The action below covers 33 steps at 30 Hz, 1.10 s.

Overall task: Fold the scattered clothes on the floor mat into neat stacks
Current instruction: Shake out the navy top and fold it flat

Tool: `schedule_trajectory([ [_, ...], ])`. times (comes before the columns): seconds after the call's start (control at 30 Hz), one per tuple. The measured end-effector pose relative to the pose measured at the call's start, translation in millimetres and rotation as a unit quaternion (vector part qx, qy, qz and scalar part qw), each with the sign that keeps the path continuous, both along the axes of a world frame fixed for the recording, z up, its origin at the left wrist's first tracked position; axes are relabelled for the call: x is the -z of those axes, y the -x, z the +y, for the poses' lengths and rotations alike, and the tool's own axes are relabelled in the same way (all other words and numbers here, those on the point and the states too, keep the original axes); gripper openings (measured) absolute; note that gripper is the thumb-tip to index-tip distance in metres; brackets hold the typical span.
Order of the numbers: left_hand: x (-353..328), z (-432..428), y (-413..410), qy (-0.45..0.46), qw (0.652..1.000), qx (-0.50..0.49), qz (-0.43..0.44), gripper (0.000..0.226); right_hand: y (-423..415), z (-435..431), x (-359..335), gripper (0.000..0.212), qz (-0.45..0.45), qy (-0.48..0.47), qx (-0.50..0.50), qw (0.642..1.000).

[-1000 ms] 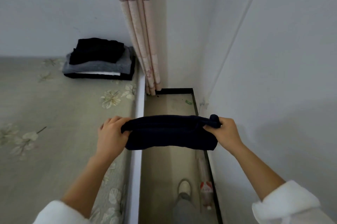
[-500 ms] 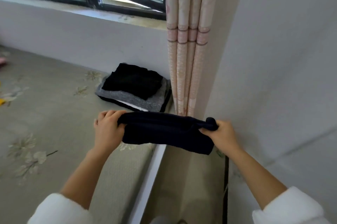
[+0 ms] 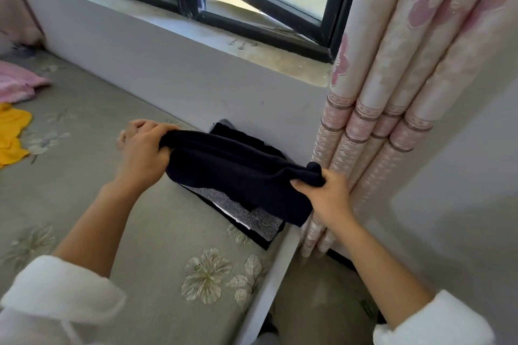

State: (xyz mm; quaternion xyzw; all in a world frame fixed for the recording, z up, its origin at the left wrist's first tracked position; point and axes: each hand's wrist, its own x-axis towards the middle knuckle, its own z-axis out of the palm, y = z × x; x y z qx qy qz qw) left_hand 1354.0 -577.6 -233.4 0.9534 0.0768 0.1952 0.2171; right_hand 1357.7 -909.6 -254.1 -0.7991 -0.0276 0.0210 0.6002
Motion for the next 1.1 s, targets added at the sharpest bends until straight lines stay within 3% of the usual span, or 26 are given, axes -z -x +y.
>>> schedule_trajectory([
  [0.17, 2.6, 50.8, -66.5, 0.006, 0.998, 0.024, 0.054, 0.032, -59.2, 32.7, 11.8, 0.014, 0.043, -0.015, -0.022, 0.999],
  [0.37, 9.1, 46.3, -179.3, 0.062, 0.996, 0.020, 0.055, 0.027, -113.8, 48.4, 45.7, 0.008, 0.069, 0.071, 0.024, 0.995],
  [0.47, 37.2, 20.7, -225.6, 0.064, 0.995, 0.027, 0.071, 0.026, -139.8, 49.5, 66.0, 0.003, 0.102, 0.095, 0.076, 0.987],
  [0.6, 103.3, 12.7, -228.5, 0.112, 0.987, -0.048, 0.104, 0.026, -169.5, 50.2, 83.9, 0.015, 0.148, 0.093, 0.099, 0.980],
  [0.7, 151.6, 37.0, -216.1, 0.195, 0.943, -0.128, 0.236, 0.044, -181.1, 48.7, 96.1, 0.021, 0.191, 0.077, 0.130, 0.970],
  [0.8, 181.5, 45.3, -207.9, 0.262, 0.887, -0.111, 0.364, 0.066, -188.0, 44.5, 107.8, 0.022, 0.227, 0.058, 0.162, 0.959],
  [0.87, 189.6, 44.7, -206.5, 0.242, 0.879, -0.096, 0.399, 0.067, -189.2, 43.8, 113.1, 0.017, 0.235, 0.057, 0.160, 0.957],
  [0.93, 191.2, 44.8, -207.9, 0.183, 0.890, -0.082, 0.409, 0.062, -189.1, 45.6, 114.8, 0.025, 0.236, 0.071, 0.148, 0.958],
  [1.1, 174.0, 48.2, -217.6, 0.109, 0.930, -0.027, 0.351, 0.047, -192.4, 47.2, 106.3, 0.019, 0.198, 0.044, 0.152, 0.967],
])
